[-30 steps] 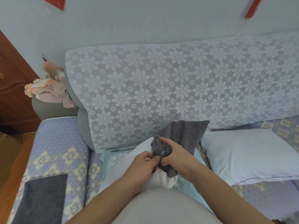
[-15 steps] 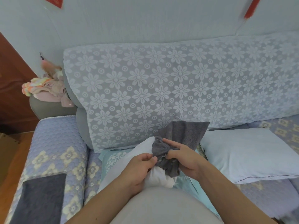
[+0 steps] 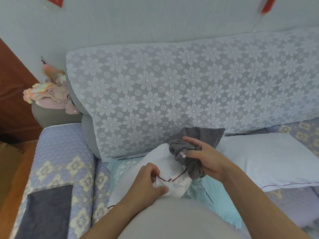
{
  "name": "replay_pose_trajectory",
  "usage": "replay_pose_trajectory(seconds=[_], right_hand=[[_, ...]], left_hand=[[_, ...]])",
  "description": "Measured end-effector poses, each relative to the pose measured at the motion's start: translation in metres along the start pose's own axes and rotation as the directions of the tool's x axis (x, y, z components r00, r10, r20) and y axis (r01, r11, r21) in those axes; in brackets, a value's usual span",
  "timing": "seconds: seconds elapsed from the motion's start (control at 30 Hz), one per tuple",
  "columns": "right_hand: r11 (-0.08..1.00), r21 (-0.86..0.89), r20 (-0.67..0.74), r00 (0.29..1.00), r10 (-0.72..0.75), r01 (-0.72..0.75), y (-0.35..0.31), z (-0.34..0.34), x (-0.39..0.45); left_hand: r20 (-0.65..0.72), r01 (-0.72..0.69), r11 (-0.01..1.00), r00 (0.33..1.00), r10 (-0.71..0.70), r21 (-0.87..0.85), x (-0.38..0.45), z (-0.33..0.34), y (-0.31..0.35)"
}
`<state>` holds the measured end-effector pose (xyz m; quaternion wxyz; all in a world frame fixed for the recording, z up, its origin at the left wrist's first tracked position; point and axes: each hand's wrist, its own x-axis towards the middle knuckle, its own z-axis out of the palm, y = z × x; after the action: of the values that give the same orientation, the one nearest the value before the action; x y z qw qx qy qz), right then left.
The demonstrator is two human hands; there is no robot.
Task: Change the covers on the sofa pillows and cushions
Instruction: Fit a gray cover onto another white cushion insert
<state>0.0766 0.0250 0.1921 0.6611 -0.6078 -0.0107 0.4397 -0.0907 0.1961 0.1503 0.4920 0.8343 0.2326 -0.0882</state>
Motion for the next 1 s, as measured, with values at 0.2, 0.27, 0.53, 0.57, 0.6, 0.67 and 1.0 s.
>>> replay_pose_trajectory(seconds=[0.2, 0.27, 0.53, 0.57, 0.6, 0.67, 1.0], right_hand=[[0.778, -0.625, -0.05, 0.991, -0.12, 0.063, 0.017, 0.028, 0.0], [0.702, -0.708, -0.014, 0.992, -0.124, 0.078, 0.023, 0.036, 0.001], [0.709, -0.7, 0.05, 0.996, -0.07, 0.085, 0.028, 0.045, 0.003], [0.744, -0.665, 0.055, 0.998, -0.037, 0.064, 0.028, 0.047, 0.003], [0.772, -0.634, 0.058, 0.998, -0.015, 0.048, 0.028, 0.049, 0.003], [0.802, -0.597, 0.056, 0.998, -0.001, 0.034, 0.028, 0.05, 0.004], [0.84, -0.54, 0.079, 0.997, -0.006, 0.048, 0.005, 0.024, -0.003]], left_hand=[[0.033, 0.01, 0.999, 0.999, -0.008, -0.039, -0.007, -0.006, 0.001], [0.026, 0.024, 0.999, 0.999, -0.025, 0.047, -0.014, -0.012, -0.008], [0.027, -0.288, 0.935, 0.957, 0.289, 0.206, -0.019, -0.029, -0.04], [-0.014, -0.333, 0.912, 0.938, 0.346, 0.238, -0.016, -0.026, -0.043], [-0.048, -0.363, 0.893, 0.92, 0.388, 0.267, -0.011, -0.022, -0.044], [-0.091, -0.384, 0.86, 0.895, 0.436, 0.336, -0.001, -0.015, -0.034], [-0.101, -0.203, 0.937, 0.965, 0.24, 0.282, 0.05, -0.013, 0.024]])
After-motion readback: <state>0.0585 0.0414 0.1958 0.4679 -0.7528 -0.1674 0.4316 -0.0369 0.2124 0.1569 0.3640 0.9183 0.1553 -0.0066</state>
